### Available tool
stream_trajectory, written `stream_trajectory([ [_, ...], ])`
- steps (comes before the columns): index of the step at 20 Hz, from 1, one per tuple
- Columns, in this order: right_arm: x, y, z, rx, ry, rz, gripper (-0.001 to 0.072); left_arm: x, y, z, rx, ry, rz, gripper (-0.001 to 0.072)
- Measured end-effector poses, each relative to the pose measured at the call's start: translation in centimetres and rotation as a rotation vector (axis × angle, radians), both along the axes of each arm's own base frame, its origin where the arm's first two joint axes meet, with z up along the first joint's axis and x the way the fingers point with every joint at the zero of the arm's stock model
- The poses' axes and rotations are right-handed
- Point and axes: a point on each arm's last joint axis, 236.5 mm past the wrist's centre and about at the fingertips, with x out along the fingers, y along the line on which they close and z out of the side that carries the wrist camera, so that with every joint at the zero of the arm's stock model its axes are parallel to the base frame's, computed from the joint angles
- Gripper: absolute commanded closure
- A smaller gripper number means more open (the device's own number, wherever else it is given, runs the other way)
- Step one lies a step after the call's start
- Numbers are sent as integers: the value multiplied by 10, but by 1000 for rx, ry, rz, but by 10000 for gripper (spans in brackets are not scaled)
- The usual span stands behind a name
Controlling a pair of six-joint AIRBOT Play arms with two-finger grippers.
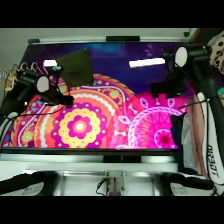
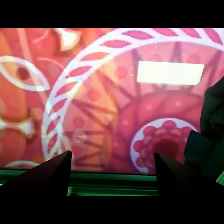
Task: Fold the shirts.
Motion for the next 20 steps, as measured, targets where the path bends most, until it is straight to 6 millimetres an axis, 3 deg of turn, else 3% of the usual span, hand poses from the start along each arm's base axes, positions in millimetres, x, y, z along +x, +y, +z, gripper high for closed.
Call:
stream_trajectory([
  [13,1,0,0,1,-5,0,75,0,0,0,0,0,0,-13],
  [15,13,3,2,13,-57,2,75,1,-1,0,-3,-4,3,-13],
  [20,42,12,8,48,-179,13,75,34,-25,-3,-109,-114,42,-13],
])
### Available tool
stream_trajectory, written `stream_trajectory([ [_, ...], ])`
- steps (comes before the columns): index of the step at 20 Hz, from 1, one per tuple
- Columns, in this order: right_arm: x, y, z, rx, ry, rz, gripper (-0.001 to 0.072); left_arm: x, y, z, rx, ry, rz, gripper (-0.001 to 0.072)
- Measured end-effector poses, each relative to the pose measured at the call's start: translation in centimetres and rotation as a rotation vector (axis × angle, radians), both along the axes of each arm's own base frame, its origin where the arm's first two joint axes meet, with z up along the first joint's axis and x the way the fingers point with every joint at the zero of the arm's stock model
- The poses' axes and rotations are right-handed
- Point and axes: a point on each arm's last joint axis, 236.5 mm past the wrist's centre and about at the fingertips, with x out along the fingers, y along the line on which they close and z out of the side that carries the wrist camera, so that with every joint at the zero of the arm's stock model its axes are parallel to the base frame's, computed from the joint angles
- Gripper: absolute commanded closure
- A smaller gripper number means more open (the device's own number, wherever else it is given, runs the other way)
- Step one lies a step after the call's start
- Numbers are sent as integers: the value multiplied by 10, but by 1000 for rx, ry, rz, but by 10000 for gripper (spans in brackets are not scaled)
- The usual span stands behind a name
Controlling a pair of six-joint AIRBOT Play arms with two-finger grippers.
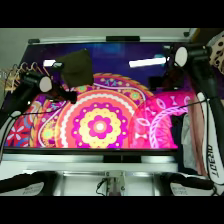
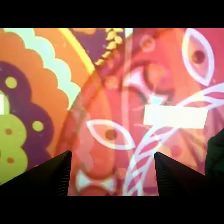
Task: Fold the shirts.
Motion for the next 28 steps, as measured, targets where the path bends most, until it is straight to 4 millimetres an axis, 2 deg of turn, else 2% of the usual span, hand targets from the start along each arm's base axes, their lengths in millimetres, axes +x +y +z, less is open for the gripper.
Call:
stream_trajectory([
  [3,11,6,4,14,-51,35,75,17,-14,-4,-66,-43,24,-13],
  [5,16,9,6,24,-75,48,75,42,-17,-3,-112,-91,62,-13],
  [8,19,20,8,69,-93,63,76,96,8,-12,-130,-120,150,-13],
  [10,19,28,9,103,-94,72,76,132,37,-30,-118,-95,216,-13],
  [12,19,36,11,134,-95,77,76,157,62,-49,-118,-66,273,-13],
  [15,18,45,12,172,-91,84,76,179,85,-69,-142,-45,328,-13],
  [17,18,48,13,188,-93,86,76,187,93,-81,-159,-38,345,-13],
  [19,17,50,14,196,-92,88,76,195,86,-88,-205,-43,334,-13],
  [21,17,51,14,200,-92,88,76,199,71,-99,-263,-33,315,-3],
  [22,17,52,14,202,-91,88,76,201,66,-102,-285,-32,311,176],
  [23,17,52,14,204,-91,89,76,203,60,-104,-310,-33,309,555],
  [24,17,52,14,205,-90,89,76,204,56,-104,-326,-32,302,615],
  [26,14,52,13,202,-77,91,76,209,45,-90,-376,-62,276,616],
  [28,13,52,12,199,-74,97,77,214,33,-54,-421,-129,215,616],
])
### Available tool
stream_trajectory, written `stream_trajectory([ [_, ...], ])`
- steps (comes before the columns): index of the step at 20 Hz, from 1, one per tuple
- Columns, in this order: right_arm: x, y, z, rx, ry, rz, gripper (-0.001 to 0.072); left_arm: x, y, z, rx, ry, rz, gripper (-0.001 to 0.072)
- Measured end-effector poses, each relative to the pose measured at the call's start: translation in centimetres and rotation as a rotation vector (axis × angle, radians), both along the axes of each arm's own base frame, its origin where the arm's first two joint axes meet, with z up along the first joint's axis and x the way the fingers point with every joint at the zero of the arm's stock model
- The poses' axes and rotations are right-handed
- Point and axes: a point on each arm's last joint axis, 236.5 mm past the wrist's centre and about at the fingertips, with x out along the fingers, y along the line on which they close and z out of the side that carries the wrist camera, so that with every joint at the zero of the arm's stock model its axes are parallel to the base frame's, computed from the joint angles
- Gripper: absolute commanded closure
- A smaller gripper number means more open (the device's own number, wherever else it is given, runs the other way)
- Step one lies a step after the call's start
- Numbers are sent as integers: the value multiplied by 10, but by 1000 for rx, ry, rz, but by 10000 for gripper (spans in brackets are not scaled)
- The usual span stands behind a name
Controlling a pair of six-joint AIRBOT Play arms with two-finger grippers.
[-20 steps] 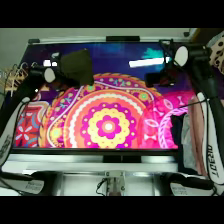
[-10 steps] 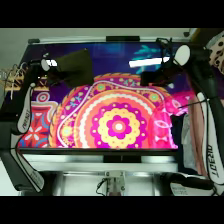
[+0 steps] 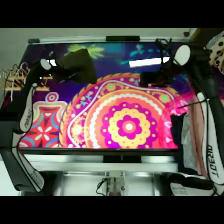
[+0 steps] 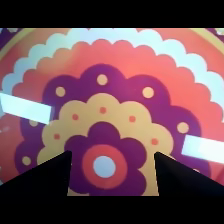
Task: Fold the shirts.
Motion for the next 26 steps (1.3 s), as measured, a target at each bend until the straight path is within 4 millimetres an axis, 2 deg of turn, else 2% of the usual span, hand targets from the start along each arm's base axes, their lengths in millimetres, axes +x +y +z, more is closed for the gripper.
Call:
stream_trajectory([
  [2,-3,-1,4,-7,-5,16,77,0,-22,65,-13,-138,-76,616],
  [4,-11,-7,18,-29,-32,30,77,-18,-52,150,-9,-303,-172,616],
  [6,-24,-21,49,-67,-97,28,77,-57,-88,247,-8,-489,-269,616],
  [8,-44,-38,88,-101,-184,12,77,-109,-122,327,-35,-642,-351,616],
  [9,-56,-45,108,-106,-228,4,77,-139,-140,360,-52,-705,-398,616],
  [10,-72,-51,127,-106,-264,-9,77,-167,-156,382,-70,-743,-445,616],
  [11,-86,-56,142,-100,-290,-27,77,-195,-173,394,-88,-757,-501,616],
  [12,-104,-60,156,-85,-310,-45,77,-220,-192,397,-108,-750,-558,616],
  [13,-119,-64,165,-74,-317,-61,77,-239,-210,391,-124,-727,-607,616],
  [15,-148,-68,171,-50,-306,-86,77,-270,-246,355,-125,-623,-701,615],
  [17,-170,-71,157,-42,-258,-103,76,-291,-278,296,-99,-482,-767,616],
  [18,-177,-73,142,-49,-216,-108,76,-300,-292,261,-79,-406,-791,616],
  [20,-188,-74,97,-71,-104,-108,71,-313,-309,191,-29,-263,-827,616],
  [21,-193,-72,69,-78,-43,-101,29,-319,-313,160,-5,-196,-838,615],
  [22,-198,-70,40,-80,19,-91,29,-324,-313,129,22,-131,-847,615],
  [24,-213,-60,-17,-64,143,-61,29,-332,-305,80,83,-13,-859,616],
  [26,-236,-49,-65,-30,264,-39,30,-339,-288,47,151,85,-872,615],
])
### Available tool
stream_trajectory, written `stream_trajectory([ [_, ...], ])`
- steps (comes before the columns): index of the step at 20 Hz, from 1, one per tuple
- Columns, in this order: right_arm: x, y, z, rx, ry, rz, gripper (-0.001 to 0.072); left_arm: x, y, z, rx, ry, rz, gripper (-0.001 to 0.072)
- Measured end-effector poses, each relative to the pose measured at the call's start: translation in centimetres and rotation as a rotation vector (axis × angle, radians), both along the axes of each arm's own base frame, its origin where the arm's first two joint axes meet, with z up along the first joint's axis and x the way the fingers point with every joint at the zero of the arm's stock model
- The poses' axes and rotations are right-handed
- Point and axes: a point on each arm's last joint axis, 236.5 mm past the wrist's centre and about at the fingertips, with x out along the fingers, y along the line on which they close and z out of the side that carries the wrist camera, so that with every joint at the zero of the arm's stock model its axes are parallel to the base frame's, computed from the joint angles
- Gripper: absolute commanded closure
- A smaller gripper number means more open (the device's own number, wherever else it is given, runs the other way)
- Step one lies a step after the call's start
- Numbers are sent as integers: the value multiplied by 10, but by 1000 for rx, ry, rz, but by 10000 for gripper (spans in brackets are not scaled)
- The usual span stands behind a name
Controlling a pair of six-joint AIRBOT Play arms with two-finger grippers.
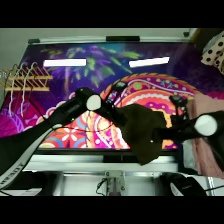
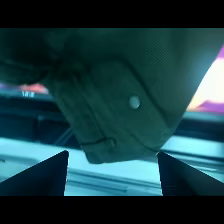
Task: Fold the shirts.
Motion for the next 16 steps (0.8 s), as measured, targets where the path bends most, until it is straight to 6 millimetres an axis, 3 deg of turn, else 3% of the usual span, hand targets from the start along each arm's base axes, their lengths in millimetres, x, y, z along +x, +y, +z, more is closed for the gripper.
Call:
stream_trajectory([
  [3,-37,5,-52,26,152,6,30,-4,30,-28,137,37,-16,615],
  [7,-70,4,-89,71,287,-49,30,-10,51,-41,228,73,-31,615],
  [11,-89,5,-103,124,368,-109,30,-13,59,-45,262,87,-37,615],
  [16,-93,7,-108,144,396,-170,30,-12,61,-50,278,94,-41,615],
])
